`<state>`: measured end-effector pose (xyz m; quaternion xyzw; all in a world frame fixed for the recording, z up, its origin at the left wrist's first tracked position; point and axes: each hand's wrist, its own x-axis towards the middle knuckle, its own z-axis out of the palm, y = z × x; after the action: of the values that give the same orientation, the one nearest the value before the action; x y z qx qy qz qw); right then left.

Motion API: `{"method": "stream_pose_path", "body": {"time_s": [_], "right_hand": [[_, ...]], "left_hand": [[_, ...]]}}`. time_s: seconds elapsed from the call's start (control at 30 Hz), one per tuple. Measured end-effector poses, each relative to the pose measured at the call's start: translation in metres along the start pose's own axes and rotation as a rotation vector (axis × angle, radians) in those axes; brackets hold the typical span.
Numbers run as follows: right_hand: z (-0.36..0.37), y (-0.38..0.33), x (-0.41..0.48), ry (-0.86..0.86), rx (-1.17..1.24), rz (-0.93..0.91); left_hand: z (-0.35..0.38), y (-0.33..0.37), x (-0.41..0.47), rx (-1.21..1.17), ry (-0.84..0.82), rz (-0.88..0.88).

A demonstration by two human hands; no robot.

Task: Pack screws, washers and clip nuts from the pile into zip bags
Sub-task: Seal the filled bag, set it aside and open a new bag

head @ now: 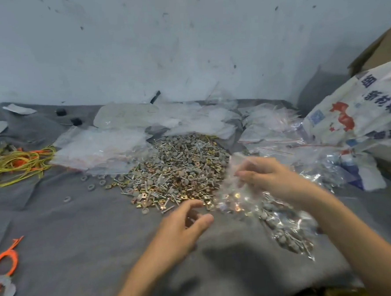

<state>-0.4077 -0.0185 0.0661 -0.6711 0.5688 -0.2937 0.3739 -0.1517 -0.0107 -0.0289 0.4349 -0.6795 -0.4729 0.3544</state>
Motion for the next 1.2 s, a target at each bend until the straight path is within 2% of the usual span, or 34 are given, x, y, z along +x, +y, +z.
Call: {"method": "stream_pose_path", "body": {"time_s": [0.07, 0.13, 0.27, 0.33, 0.43, 0.53, 0.67, 0.77, 0.83, 0.9, 1.0, 1.1, 1.2], "right_hand": [[-0.033, 0.024, 0.005, 0.133, -0.1, 0.083], [-0.06, 0.057, 0.017, 0.238, -0.304, 0.16], [-0.078, 0.117, 0.034, 0.364, -0.872, 0.356], [-0.077, 0.143, 0.037, 0.435, -0.956, 0.366], [-0.069, 0.174, 0.038, 0.571, -0.836, 0.257], [-0.04, 0.157, 0.028, 0.616, -0.61, 0.13], [0.042, 0.097, -0.002, 0.515, -0.508, -0.101], [0.083, 0.065, -0.018, 0.432, -0.519, -0.332], [0.098, 0.052, -0.02, 0.361, -0.488, -0.388], [0.111, 0.042, -0.02, 0.3, -0.429, -0.362], [0.123, 0.034, -0.02, 0.311, -0.427, -0.346], [0.133, 0.036, -0.016, 0.436, -0.454, -0.368], [0.141, 0.033, -0.016, 0.358, -0.48, -0.332]], "left_hand": [[-0.008, -0.013, -0.003, 0.092, 0.002, -0.024], [-0.025, -0.026, -0.006, 0.148, 0.054, -0.043], [-0.06, -0.047, 0.006, 0.274, 0.274, -0.082], [-0.077, -0.054, 0.022, 0.319, 0.384, -0.107], [-0.108, -0.063, 0.058, 0.386, 0.512, -0.114], [-0.148, -0.072, 0.098, 0.587, 0.624, -0.114], [-0.203, -0.093, 0.134, 0.971, 0.687, -0.304], [-0.231, -0.101, 0.15, 1.073, 0.648, -0.395], [-0.241, -0.102, 0.157, 1.129, 0.586, -0.4], [-0.246, -0.103, 0.158, 1.21, 0.592, -0.339], [-0.242, -0.1, 0.152, 1.181, 0.601, -0.267], [-0.228, -0.091, 0.142, 1.035, 0.535, -0.266], [-0.212, -0.09, 0.127, 0.921, 0.504, -0.246]]}}
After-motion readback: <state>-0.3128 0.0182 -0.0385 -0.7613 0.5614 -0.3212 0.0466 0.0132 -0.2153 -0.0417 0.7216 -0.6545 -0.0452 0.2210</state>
